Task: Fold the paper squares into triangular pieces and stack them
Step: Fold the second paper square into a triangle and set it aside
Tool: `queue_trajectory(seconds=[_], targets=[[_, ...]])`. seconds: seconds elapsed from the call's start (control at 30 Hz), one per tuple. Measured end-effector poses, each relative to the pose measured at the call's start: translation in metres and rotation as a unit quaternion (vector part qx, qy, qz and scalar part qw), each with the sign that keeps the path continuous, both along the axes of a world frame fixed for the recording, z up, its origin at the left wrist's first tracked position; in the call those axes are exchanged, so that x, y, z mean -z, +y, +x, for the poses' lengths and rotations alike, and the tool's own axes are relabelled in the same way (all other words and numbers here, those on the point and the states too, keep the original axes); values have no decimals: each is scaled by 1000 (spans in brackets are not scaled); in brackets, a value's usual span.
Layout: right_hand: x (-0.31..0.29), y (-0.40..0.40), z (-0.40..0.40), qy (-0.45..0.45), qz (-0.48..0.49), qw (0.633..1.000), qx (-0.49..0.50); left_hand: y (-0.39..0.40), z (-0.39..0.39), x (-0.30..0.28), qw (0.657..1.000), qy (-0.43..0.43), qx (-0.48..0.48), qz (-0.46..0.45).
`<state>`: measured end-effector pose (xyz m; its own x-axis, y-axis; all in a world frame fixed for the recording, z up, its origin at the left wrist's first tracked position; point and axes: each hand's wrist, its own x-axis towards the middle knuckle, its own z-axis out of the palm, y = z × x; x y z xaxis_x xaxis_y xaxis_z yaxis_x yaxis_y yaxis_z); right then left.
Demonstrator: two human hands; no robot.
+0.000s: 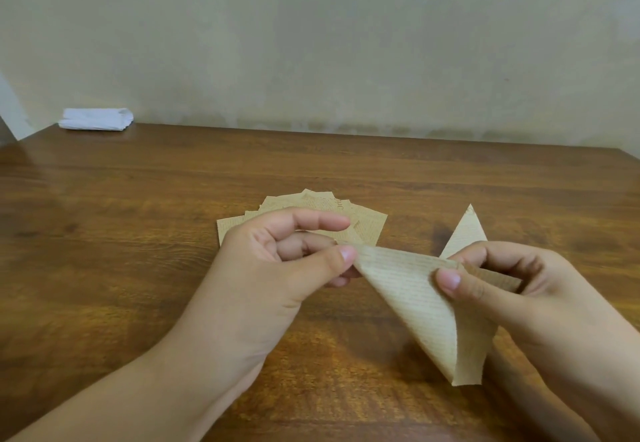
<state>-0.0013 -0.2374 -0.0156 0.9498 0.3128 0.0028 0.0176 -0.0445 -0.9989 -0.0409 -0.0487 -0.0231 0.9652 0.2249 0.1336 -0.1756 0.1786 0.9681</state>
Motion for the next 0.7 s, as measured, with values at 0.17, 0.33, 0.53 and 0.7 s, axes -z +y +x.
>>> queue_trajectory(seconds=[0.17,0.33,0.53,0.7], targets=[[3,0,1,-25,-10,999,-17,0,0,0,1000,6,0,-2],[3,0,1,-21,3,1000,-19,0,0,-3,1000,-3,-1,-4],[0,1,0,-22,-1,1000,8,3,1,-4,1000,-17,-15,2],[1,0,1,-28,-10,1000,4,4,0,-3,1000,-15,-19,11]])
